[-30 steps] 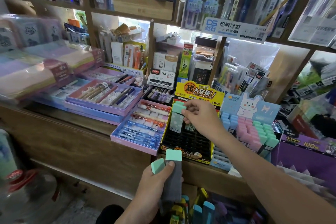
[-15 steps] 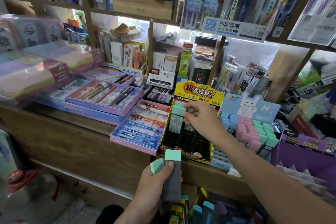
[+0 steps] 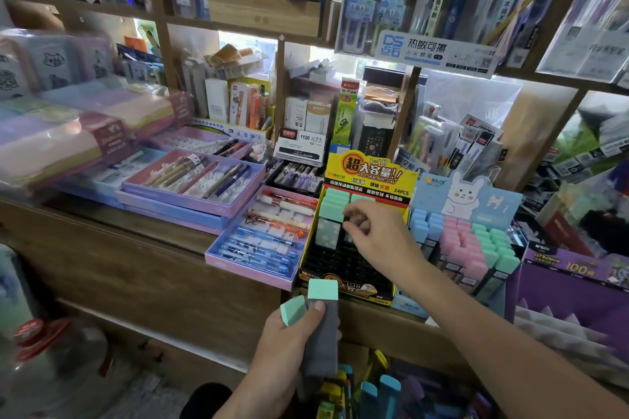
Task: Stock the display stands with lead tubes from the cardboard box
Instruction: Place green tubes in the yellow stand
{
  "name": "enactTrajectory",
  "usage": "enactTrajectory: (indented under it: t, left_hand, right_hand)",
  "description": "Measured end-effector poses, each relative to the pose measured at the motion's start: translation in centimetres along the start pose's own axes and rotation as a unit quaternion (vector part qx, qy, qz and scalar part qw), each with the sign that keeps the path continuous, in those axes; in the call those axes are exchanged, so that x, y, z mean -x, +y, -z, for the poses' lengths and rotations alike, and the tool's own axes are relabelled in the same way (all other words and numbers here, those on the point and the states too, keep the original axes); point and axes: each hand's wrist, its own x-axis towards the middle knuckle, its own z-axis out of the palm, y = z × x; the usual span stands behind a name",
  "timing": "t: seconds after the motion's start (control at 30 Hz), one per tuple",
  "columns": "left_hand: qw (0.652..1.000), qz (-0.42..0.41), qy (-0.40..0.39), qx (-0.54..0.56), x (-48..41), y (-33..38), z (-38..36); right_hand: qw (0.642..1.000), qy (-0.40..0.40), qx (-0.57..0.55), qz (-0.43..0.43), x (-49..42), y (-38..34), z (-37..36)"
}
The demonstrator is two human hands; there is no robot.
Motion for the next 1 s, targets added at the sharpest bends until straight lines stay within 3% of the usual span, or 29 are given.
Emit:
enactTrajectory:
  t: [0.17, 0.33, 0.63, 0.9, 1.0]
  left_hand:
    - [1.000, -0.001, 0.003, 0.018, -0.4, -0.3, 0.2]
    - [1.000, -0.001, -0.002, 0.018, -0.7, -0.5, 0.3]
    - [0.997, 0.004, -0.080, 0.014, -0.7, -0.7, 0.4]
    - [0.989, 0.017, -0.143, -0.014, -0.7, -0.9, 0.4]
    - [0.992, -0.005, -0.109, -0.070, -0.6, -1.1, 0.4]
  right_hand:
    - [0.987, -0.137, -0.068, -0.059, 3.3, -0.6, -0.2]
    - [0.966, -0.206, -0.114, -0.102, 4.8, -0.4, -0.2]
    - [0.900, -0.207, -0.338, -0.183, 5.2, 1.0, 0.2]
    - [0.862, -0.210, -0.417, -0.200, 5.8, 1.5, 0.5]
    - [0.849, -0.213, -0.436, -0.207, 6.0, 1.2, 0.7]
